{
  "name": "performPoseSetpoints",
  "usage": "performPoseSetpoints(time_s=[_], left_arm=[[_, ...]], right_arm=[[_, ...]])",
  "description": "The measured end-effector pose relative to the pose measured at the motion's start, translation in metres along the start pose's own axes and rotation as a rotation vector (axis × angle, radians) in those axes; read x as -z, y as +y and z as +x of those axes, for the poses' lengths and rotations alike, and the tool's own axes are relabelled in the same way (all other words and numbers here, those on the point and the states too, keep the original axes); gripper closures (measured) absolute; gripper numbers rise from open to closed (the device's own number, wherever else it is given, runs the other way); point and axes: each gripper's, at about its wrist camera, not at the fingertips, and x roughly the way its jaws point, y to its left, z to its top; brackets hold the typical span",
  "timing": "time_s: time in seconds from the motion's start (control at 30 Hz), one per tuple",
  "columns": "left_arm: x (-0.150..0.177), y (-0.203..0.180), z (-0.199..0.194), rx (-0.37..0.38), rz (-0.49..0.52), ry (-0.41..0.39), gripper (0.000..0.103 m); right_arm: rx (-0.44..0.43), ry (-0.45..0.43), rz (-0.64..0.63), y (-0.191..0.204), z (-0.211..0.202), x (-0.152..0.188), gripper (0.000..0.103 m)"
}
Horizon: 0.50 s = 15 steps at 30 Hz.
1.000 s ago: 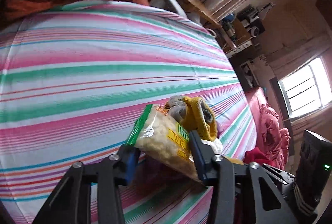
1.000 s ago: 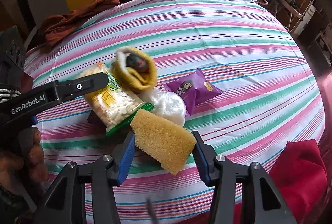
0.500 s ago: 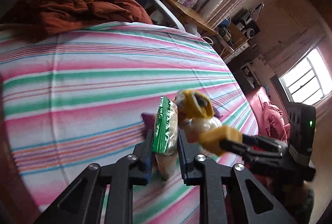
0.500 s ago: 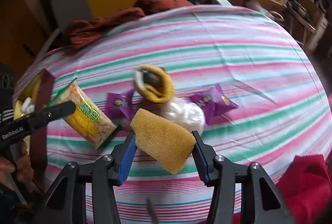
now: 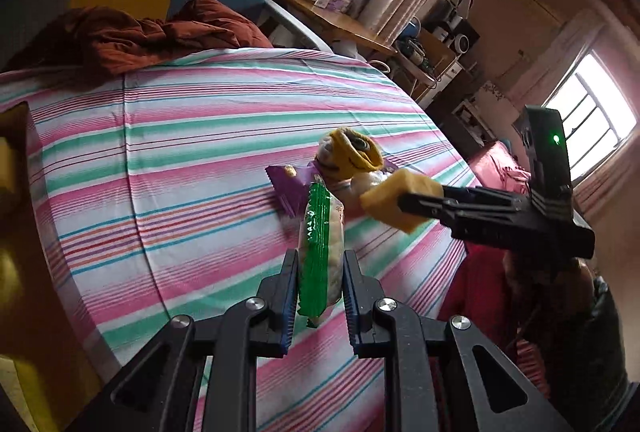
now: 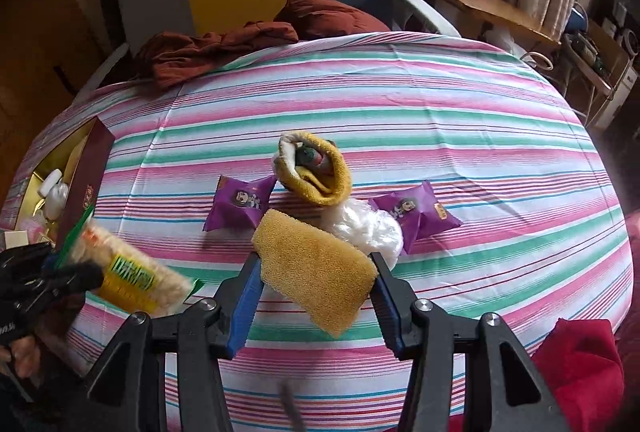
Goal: Organize objects
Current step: 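Grasp the green-edged snack bag with the left gripper while the right holds the sponge, then carry the sponge and snack bag into the gold tray and open both grippers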
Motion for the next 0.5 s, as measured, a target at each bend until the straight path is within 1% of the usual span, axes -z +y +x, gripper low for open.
performPoseSetpoints(time_s=[0.1,0.3,0.5], left_arm=[[0.005,-0.001,-0.007,-0.010,0.010,-0.009,0.082],[0.011,0.005,-0.032,-0.059,0.014,-0.061,0.082],[0.015,0.020,-0.067,-0.141,0.003,-0.136,0.082]], right_arm=[[0.015,-0.007,0.005,-0.001,-0.001,0.000,0.051],[0.048,-0.017,0.022,-0.003,-0.002,0.000,0.051],[0.087,-0.009,0.027,-0.003,0.000,-0.001,0.052]])
